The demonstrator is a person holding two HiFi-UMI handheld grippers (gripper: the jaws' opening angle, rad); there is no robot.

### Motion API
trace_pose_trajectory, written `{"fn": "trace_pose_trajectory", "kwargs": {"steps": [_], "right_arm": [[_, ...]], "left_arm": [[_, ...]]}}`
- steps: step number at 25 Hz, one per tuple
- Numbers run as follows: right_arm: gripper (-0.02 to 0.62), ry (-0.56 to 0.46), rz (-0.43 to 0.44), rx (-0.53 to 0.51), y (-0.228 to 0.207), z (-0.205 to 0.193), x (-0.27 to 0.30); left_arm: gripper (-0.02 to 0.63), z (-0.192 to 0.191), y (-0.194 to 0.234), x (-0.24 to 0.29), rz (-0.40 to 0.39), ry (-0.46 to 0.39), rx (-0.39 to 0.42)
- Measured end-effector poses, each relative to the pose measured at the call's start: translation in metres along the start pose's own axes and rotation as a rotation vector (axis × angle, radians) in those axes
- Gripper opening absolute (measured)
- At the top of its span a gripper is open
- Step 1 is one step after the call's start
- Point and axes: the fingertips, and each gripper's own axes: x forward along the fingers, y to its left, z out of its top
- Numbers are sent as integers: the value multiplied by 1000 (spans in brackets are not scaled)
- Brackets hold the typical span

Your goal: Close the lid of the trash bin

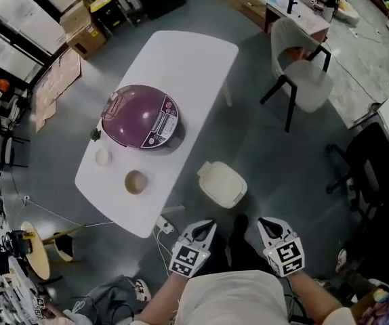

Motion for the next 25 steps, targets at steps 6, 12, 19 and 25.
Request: {"fn": "trace_pose_trajectory", "kwargs": {"steps": [6,12,19,25], "right_arm": [[12,-75,-20,-40,57,42,-30],[12,-144,-51,-76,104,80,-50],[12,-234,-74,-104,133,117,-61],[12,-258,-89,-123,139,136,-59]], "left_arm": [[15,23,11,-98,63,-134,-30],[15,46,24,-182,106,-232,-37],[15,47,42,-230,138,-288,-24],[15,46,55,-241,153,-312,-35]]}}
